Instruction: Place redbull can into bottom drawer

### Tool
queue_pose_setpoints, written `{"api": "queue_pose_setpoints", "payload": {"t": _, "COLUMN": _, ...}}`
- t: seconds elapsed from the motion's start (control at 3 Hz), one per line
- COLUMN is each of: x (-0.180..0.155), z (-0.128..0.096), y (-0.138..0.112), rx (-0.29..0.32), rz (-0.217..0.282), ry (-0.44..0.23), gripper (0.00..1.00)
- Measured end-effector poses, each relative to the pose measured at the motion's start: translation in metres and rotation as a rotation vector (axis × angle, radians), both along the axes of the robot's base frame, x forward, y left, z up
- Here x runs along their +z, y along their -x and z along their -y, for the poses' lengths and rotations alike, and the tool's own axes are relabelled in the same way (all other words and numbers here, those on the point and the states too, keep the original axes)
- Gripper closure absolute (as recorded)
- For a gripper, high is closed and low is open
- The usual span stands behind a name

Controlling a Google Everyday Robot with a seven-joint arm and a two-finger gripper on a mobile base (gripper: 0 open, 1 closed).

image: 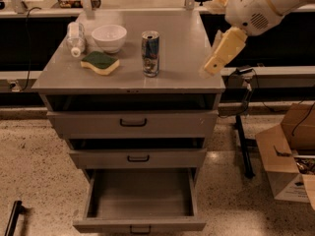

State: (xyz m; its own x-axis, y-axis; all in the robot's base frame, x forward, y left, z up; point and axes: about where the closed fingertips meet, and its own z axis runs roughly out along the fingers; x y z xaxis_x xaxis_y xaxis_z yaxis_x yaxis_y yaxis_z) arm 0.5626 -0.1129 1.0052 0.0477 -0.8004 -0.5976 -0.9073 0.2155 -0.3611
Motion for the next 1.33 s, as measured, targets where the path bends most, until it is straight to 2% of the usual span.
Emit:
{"api": "queue_pose_setpoints", "payload": {"t": 0.33, "x": 0.0, "z": -0.005, "y": -0.005, "rx": 0.012, "rz": 0.001, "ry": -0.012, "gripper": 0.0}}
{"api": "queue_pose_setpoints", "payload": {"t": 0.67, "x": -0.017, "z": -0.033, "y": -0.03, "rx": 0.022, "rz": -0.006, "ry": -0.097, "gripper": 0.0}}
{"api": "queue_pose_setpoints", "payload": {"t": 1.33, "x": -0.039, "z": -0.077, "y": -0.085, "rx": -0.067, "rz": 0.054, "ry": -0.358, "gripper": 0.0}}
